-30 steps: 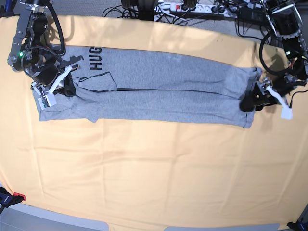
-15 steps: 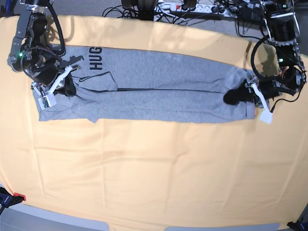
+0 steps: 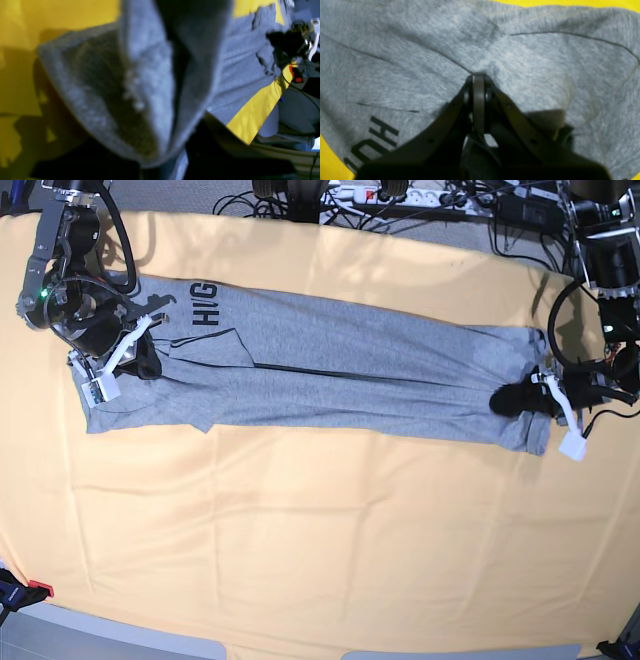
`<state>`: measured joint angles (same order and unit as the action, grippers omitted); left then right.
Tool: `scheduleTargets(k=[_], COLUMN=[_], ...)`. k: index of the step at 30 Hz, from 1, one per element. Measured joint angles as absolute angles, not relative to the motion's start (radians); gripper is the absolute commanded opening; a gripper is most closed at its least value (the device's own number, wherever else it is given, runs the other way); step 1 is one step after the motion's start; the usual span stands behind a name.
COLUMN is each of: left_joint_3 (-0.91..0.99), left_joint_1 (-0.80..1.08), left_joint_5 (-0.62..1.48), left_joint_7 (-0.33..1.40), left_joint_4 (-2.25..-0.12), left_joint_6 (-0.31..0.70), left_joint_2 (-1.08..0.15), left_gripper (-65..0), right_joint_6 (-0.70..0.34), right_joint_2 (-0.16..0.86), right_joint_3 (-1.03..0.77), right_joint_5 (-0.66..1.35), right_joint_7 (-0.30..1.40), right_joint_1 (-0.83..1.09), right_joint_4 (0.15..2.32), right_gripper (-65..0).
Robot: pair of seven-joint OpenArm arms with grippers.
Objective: Layout the t-shirt on the table in an organized manner, then fold the t-shirt properly
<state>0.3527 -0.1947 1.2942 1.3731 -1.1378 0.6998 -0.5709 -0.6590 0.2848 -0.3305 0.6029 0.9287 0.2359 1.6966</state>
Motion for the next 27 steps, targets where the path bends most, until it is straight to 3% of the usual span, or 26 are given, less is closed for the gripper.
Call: scheduleTargets(k=[7,13,27], left_joint_3=[0.353,0.354,0.196], left_joint_1=[-0.194,-0.194,-0.106], left_joint_5=[1.467,1.451,1.456], left_joint_7=[1.410,1.411,1.412], left_joint_4=[-1.137,-1.192,-1.596], left_joint_6=[0.697,0.680,0.691], left_joint_2=[-0.550,-0.511,-0.328], left_gripper=[-65.0,-65.0,-65.0], right_joint_6=[-0.659,-0.659,-0.659], right_joint_2=[0.285,0.285,0.285], right_joint_3=[-0.331,-0.331,-0.331], right_joint_5=[0.603,0.603,0.603], right_joint_7=[0.929,0.929,0.929], right_joint_1=[0.236,0.236,0.236], right_joint_4=[1.697,1.697,1.697], right_gripper=[-65.0,-65.0,-65.0])
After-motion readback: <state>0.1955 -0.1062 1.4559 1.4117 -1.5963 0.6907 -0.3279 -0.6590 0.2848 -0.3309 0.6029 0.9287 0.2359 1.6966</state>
